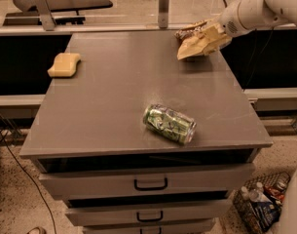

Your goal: Move brown chip bag near sponge

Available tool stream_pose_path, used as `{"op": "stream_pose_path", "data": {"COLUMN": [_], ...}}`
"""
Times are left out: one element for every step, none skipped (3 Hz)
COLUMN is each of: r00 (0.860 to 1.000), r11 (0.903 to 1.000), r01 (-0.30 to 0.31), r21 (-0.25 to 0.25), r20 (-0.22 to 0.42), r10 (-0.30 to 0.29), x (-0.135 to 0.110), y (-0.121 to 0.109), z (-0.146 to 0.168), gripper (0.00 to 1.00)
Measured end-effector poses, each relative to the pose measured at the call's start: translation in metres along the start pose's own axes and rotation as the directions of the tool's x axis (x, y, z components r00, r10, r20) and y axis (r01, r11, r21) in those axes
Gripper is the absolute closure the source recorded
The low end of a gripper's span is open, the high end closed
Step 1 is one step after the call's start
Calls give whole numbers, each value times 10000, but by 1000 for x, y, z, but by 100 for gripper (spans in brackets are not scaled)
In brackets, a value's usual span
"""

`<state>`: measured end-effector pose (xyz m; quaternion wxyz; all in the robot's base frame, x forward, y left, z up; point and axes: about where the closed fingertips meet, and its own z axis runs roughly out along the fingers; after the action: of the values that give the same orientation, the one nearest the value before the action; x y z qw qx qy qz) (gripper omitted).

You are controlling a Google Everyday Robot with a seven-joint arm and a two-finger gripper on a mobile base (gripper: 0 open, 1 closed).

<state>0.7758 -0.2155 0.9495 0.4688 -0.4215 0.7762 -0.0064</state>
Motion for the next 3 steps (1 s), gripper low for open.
{"op": "stream_pose_path", "data": {"r00": [10000,9988,9872], "r11": [10000,9994,9902], "r01": [-8,158,535], "r21": [-6,-306,-1292], "r20": [-6,469,1559], "r10": [8,-144,-330], "x": [0,-10,-45], "y": [0,7,36], "z": [1,9,32], "gripper": [100,100,100]}}
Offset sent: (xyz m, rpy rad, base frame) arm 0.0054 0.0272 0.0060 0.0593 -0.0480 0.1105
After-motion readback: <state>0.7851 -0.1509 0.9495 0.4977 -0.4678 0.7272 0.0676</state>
